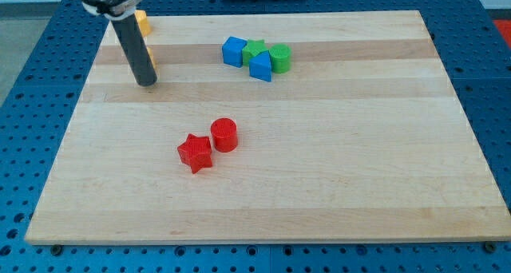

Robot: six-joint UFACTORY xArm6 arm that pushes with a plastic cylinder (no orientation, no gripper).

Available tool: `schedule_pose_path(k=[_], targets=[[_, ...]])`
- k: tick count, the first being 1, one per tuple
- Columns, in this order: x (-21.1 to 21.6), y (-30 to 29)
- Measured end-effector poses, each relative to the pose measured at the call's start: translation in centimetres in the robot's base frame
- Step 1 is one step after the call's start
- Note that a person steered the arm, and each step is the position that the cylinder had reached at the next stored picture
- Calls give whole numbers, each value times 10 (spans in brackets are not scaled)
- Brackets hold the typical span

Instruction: Push the yellow heart into the yellow hexagon

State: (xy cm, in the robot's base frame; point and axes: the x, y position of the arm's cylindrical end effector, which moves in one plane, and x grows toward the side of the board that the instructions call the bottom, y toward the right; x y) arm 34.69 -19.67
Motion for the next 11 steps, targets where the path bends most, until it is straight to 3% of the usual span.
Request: schedule_pose_path(k=[3, 5, 9, 11], targets=[[-78, -8], [-4, -13], [-73, -36], [-18, -22]])
